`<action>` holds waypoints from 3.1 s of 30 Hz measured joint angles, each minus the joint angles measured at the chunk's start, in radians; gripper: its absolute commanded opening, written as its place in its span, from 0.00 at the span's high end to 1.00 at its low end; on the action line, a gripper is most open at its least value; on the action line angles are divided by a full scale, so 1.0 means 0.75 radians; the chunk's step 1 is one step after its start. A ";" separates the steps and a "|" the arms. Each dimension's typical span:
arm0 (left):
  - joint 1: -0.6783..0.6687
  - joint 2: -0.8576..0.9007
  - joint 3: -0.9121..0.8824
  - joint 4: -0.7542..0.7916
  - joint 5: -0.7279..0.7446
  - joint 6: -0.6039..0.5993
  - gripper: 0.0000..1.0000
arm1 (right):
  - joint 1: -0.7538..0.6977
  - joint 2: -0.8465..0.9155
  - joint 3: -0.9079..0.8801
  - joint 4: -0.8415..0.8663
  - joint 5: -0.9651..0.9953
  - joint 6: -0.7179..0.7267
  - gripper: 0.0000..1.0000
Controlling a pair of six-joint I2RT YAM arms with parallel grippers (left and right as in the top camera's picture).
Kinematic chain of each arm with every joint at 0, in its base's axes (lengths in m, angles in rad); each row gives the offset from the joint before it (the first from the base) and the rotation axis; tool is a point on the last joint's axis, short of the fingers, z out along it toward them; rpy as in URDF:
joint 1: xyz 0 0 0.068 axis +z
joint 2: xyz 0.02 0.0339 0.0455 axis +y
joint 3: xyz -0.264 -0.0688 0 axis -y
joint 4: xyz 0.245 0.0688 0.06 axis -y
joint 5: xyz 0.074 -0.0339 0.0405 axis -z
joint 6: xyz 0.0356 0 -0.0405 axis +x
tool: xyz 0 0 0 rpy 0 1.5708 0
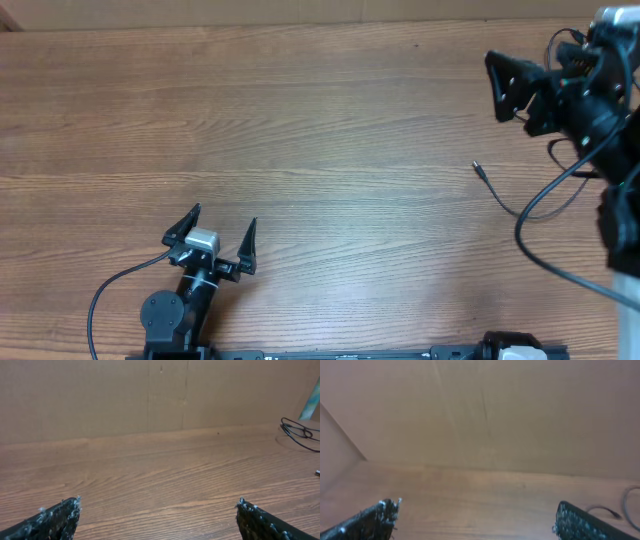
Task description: Untangle cables
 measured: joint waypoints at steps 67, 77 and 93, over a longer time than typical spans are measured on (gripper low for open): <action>0.000 0.000 0.000 0.000 -0.001 0.000 0.00 | 0.000 -1.118 -1.946 1.596 0.195 0.019 0.00; 0.000 0.000 0.000 0.001 -0.001 0.000 0.00 | 0.000 -1.411 -1.946 1.052 0.384 0.019 0.00; 0.000 0.000 0.000 0.000 -0.001 0.000 0.00 | 0.052 -1.462 -1.946 0.791 0.455 0.019 0.00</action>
